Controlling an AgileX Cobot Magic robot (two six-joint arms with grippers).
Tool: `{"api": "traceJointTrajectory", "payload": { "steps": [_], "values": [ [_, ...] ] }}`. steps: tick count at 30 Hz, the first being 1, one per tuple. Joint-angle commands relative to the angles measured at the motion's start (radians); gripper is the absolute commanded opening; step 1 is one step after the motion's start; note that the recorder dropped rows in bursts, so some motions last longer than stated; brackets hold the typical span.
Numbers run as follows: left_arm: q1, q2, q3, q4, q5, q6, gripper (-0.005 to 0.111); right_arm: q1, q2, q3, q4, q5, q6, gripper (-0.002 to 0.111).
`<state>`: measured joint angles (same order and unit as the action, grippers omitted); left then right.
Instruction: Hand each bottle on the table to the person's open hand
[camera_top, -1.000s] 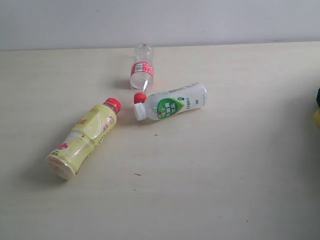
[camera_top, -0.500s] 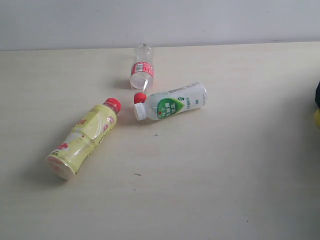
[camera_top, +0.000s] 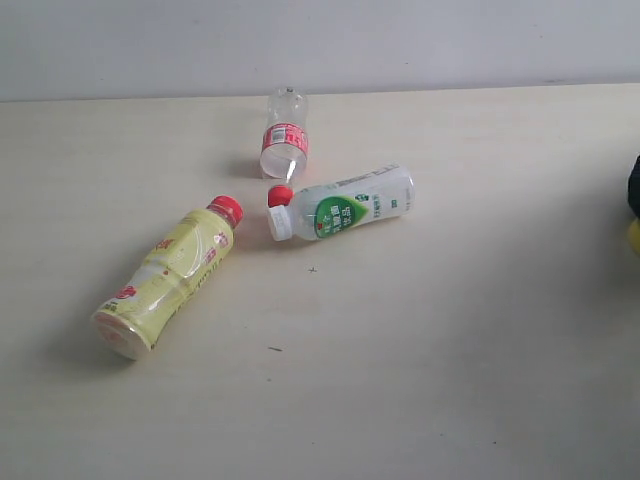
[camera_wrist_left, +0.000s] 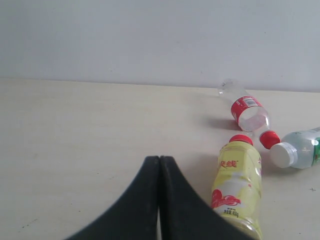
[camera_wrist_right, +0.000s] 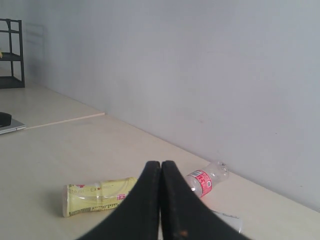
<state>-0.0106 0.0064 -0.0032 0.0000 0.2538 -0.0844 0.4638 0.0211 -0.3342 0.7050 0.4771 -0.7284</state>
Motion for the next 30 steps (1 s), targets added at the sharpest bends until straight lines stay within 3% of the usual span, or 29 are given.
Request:
{"api": "traceJointTrajectory", "payload": {
  "steps": [1, 30],
  "values": [
    [0.002, -0.006, 0.003, -0.011, -0.01, 0.003, 0.0, 0.002, -0.007, 0.004, -0.009, -0.001, -0.001, 0.0],
    [0.002, -0.006, 0.003, -0.011, -0.01, 0.003, 0.0, 0.002, -0.007, 0.004, -0.061, -0.001, -0.003, 0.0]
  ]
}}
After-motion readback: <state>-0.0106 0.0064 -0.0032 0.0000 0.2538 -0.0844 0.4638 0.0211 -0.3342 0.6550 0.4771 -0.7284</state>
